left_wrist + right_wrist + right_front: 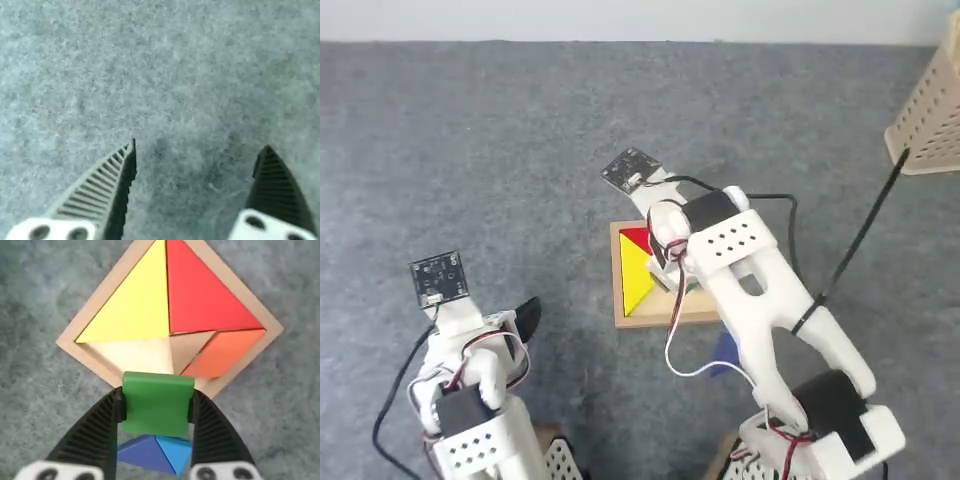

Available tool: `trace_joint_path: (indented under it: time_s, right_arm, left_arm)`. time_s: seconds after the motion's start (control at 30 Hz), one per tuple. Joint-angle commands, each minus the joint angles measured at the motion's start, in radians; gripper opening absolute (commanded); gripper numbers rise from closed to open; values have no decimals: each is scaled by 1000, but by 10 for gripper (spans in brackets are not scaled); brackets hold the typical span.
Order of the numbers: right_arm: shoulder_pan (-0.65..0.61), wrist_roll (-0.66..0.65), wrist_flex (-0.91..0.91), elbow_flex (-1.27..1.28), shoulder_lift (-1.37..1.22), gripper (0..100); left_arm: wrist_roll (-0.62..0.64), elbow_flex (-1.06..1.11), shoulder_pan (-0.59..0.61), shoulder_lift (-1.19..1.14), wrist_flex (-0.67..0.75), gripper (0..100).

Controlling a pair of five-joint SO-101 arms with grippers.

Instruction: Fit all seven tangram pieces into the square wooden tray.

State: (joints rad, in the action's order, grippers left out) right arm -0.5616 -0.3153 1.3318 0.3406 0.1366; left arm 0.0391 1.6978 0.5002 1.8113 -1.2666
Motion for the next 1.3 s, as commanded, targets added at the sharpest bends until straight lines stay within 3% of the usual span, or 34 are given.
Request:
trace_joint_path:
  time_s: [0.0, 0.4, 0.53, 0.8, 1.27]
  right_arm:
    - [-18, 12, -27, -49, -2, 16]
    - [-25, 66, -125, -104, -271, 20]
    - [-47, 28, -122, -104, -288, 29]
    - [-51, 31, -120, -104, -288, 166]
    - [-102, 32, -94, -106, -283, 177]
  left_arm:
    - [-2, -13, -2, 12, 2, 354]
    - [-2, -13, -2, 12, 2, 354]
    - [-2, -13, -2, 12, 2, 354]
    - [-2, -13, -2, 12, 2, 354]
    - [-2, -13, -2, 12, 2, 354]
